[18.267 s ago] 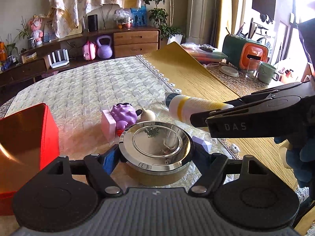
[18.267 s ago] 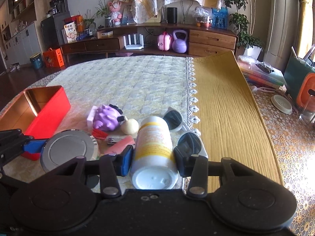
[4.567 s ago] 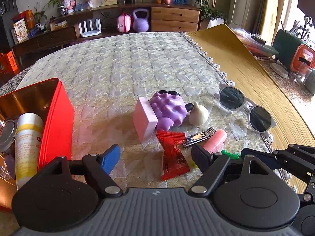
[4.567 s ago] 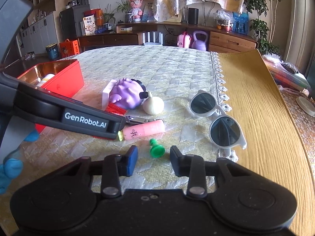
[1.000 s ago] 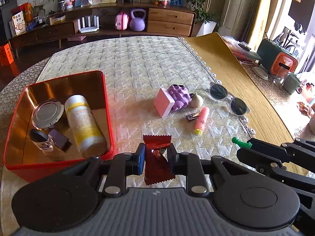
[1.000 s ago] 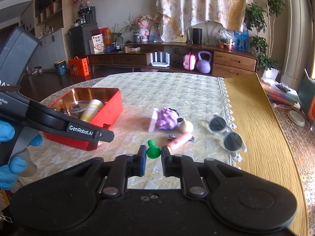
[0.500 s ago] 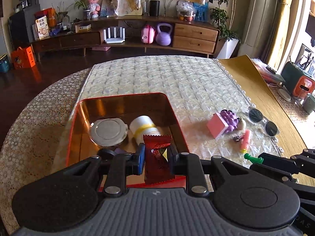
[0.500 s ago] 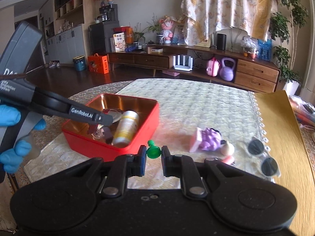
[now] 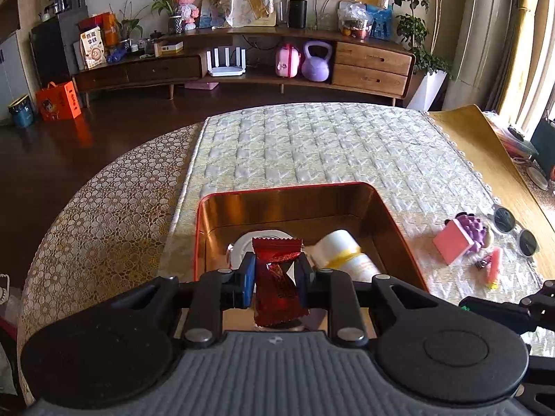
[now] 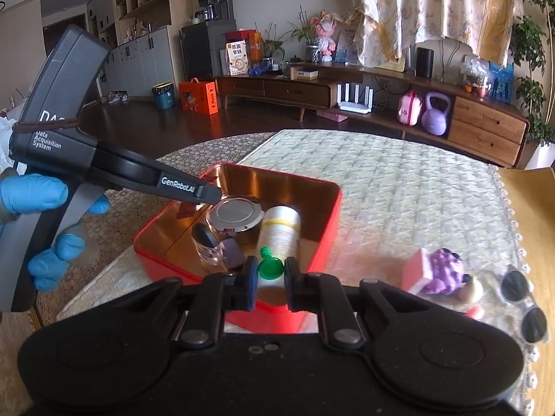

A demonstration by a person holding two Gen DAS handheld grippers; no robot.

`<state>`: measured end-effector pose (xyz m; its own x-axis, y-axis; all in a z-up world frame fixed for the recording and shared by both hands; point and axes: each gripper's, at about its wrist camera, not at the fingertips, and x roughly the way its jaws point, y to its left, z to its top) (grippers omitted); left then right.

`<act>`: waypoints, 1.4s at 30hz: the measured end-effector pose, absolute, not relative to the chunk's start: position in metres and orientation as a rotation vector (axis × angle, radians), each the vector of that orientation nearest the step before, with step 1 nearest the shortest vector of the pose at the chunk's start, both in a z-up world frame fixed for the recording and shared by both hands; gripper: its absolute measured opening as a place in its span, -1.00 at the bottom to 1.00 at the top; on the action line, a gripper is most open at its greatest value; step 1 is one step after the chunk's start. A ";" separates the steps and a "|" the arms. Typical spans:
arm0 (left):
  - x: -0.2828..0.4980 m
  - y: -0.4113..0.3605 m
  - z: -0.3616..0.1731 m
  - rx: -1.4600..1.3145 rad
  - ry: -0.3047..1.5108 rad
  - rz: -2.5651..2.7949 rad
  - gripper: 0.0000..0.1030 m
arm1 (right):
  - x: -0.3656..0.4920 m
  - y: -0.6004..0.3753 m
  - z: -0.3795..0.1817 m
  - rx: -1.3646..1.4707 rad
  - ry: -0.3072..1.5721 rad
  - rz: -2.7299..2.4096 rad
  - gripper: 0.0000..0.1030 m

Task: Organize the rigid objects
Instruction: 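Carry the red candy and green pushpin with both tools over the red box, then open the left tool dropping the candy onto the silver tin while the right tool releases the pushpin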

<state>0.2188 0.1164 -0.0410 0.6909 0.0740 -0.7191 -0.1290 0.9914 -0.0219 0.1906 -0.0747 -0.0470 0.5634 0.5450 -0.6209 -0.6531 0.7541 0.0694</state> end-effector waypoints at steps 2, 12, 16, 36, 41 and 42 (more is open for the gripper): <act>0.225 0.122 -0.045 -0.071 0.807 0.116 -0.55 | 0.195 -0.063 -0.050 -0.180 0.676 0.718 -0.71; 0.256 0.137 -0.066 -0.065 0.836 0.130 -0.55 | 0.217 -0.019 -0.069 -0.251 0.709 0.740 -0.71; 0.265 0.135 -0.072 -0.051 0.845 0.126 -0.55 | 0.220 -0.010 -0.080 -0.267 0.730 0.741 -0.71; 0.270 0.136 -0.082 -0.076 0.879 0.156 -0.54 | 0.202 -0.013 -0.080 -0.246 0.763 0.757 -0.36; 0.262 0.135 -0.077 -0.100 0.875 0.147 -0.52 | 0.193 -0.023 -0.071 -0.229 0.733 0.750 -0.20; 0.260 0.134 -0.076 -0.102 0.872 0.146 -0.51 | 0.192 -0.025 -0.070 -0.230 0.725 0.748 -0.17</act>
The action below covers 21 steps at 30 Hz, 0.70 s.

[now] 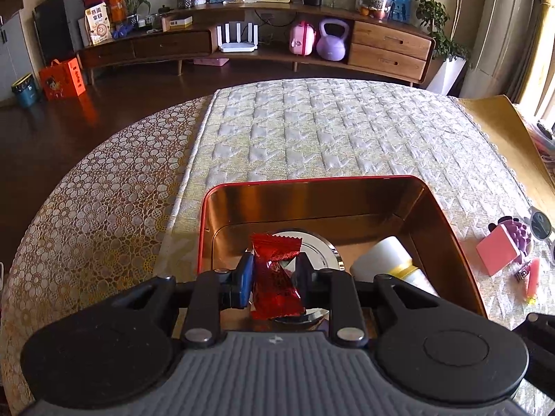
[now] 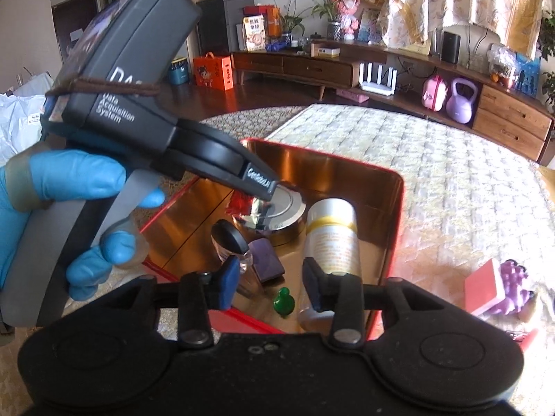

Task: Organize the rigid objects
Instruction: 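Open the left tool dropping the candy onto the silver tin while the right tool releases the pushpin, then withdraw both tools from the red box toward the pink items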

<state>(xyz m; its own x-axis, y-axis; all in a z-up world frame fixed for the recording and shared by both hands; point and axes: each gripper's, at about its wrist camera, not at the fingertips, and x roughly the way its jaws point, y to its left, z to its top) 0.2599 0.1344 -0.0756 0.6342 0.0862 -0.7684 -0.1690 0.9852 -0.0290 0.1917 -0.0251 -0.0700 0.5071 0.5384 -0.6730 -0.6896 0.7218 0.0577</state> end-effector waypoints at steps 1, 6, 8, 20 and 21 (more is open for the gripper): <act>0.258 0.134 -0.074 -0.105 0.869 0.143 -0.48 | 0.191 -0.027 -0.068 -0.230 0.719 0.745 -0.15; 0.245 0.131 -0.063 -0.135 0.846 0.127 -0.37 | 0.183 -0.041 -0.059 -0.214 0.701 0.731 -0.07; 0.240 0.129 -0.058 -0.135 0.834 0.128 -0.09 | 0.179 -0.047 -0.055 -0.207 0.694 0.726 -0.03; 0.201 0.104 -0.035 -0.096 0.757 0.139 0.39 | 0.161 -0.092 -0.033 -0.126 0.647 0.696 0.48; 0.197 0.098 -0.033 -0.084 0.743 0.142 0.39 | 0.160 -0.097 -0.032 -0.124 0.643 0.690 0.51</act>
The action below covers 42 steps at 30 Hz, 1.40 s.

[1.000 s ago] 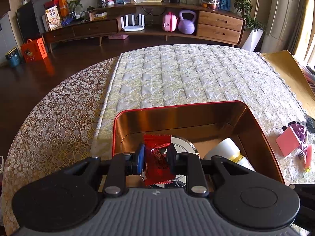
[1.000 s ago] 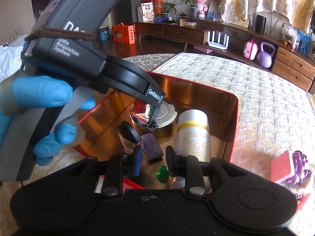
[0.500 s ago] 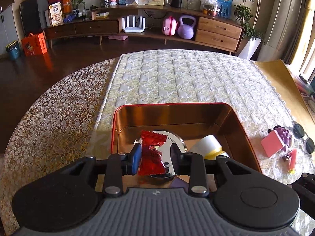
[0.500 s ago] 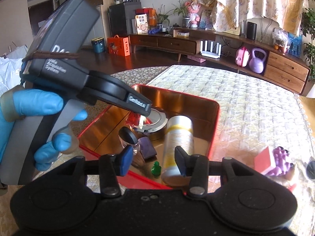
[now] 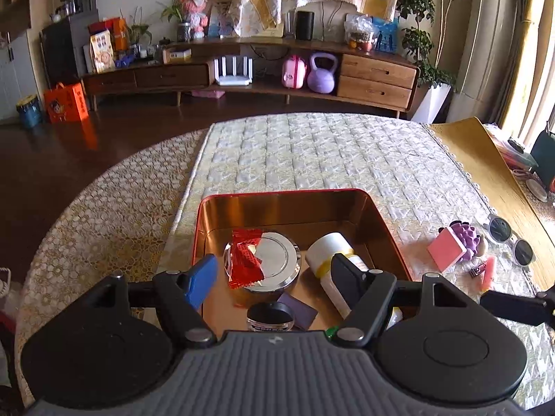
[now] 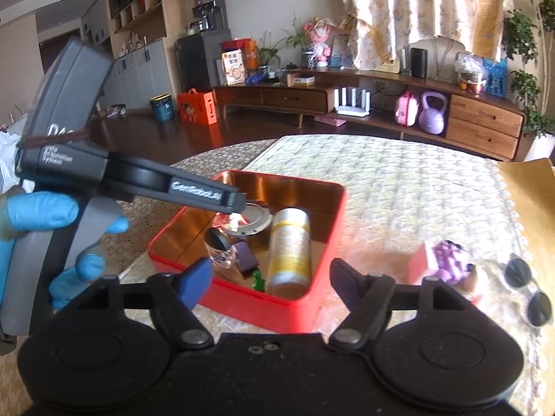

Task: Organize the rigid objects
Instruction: 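Withdraw both tools from the red box toward the pink items, then close the left tool on the pink block while the right tool grasps the pink highlighter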

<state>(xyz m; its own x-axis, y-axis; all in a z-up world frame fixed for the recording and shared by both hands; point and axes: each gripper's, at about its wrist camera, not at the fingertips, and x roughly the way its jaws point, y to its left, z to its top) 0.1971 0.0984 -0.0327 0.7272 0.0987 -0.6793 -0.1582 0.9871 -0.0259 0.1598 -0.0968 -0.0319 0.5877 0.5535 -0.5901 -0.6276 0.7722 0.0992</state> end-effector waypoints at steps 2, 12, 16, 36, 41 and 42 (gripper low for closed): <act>0.191 0.091 -0.030 -0.086 0.731 0.125 0.40 | 0.158 -0.107 -0.029 -0.121 0.638 0.680 0.57; 0.174 0.047 -0.019 -0.100 0.705 0.019 0.52 | 0.148 -0.155 -0.027 -0.084 0.611 0.597 0.97; 0.173 0.028 -0.018 -0.101 0.702 -0.016 0.60 | 0.149 -0.174 -0.031 -0.058 0.614 0.563 0.99; 0.229 -0.034 -0.057 -0.142 0.849 -0.071 0.62 | 0.175 -0.225 -0.073 -0.073 0.656 0.475 0.94; 0.251 -0.040 -0.063 -0.126 0.848 -0.044 0.62 | 0.192 -0.225 -0.082 -0.073 0.668 0.471 0.86; 0.256 -0.044 -0.065 -0.111 0.849 -0.040 0.62 | 0.196 -0.225 -0.084 -0.077 0.670 0.470 0.83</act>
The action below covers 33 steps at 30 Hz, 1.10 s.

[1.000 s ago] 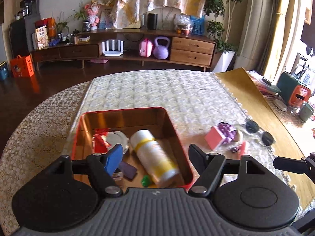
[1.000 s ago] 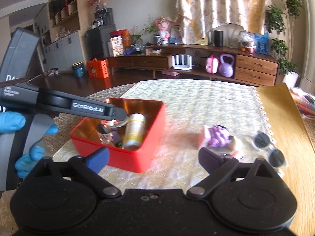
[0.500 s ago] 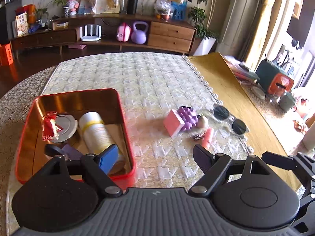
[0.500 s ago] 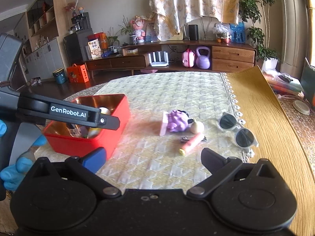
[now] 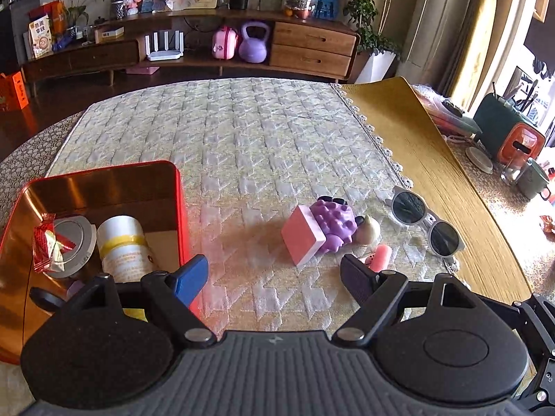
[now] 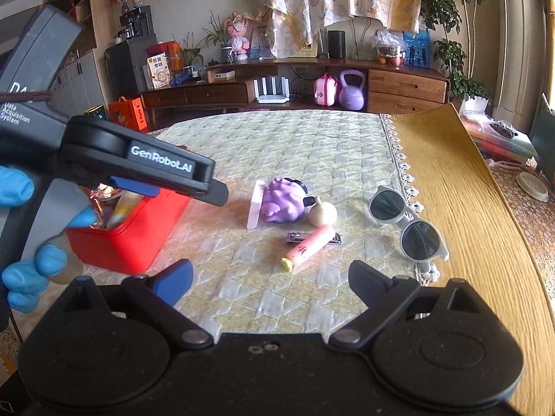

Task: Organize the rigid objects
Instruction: 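Close the left tool on the pink block while the right tool grasps the pink highlighter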

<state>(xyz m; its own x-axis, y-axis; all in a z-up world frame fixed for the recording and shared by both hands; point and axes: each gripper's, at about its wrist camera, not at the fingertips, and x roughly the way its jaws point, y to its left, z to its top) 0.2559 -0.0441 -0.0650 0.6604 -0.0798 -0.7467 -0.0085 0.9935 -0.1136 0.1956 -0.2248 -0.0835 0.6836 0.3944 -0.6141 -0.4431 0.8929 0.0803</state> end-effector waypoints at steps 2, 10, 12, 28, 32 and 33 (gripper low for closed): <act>0.263 -0.048 -0.069 -0.092 0.849 -0.045 0.62 | 0.201 -0.224 -0.087 -0.080 0.672 0.472 0.77; 0.287 -0.066 -0.087 0.031 0.889 -0.082 0.62 | 0.222 -0.217 -0.100 -0.129 0.696 0.500 0.57; 0.294 -0.069 -0.089 0.056 0.895 -0.099 0.62 | 0.229 -0.215 -0.104 -0.139 0.708 0.496 0.51; 0.329 -0.069 -0.106 0.114 0.918 -0.282 0.62 | 0.262 -0.208 -0.118 -0.126 0.739 0.488 0.43; 0.335 -0.067 -0.108 0.097 0.910 -0.323 0.62 | 0.267 -0.208 -0.120 -0.104 0.744 0.483 0.36; 0.336 -0.067 -0.108 0.090 0.912 -0.332 0.61 | 0.268 -0.208 -0.121 -0.099 0.745 0.483 0.34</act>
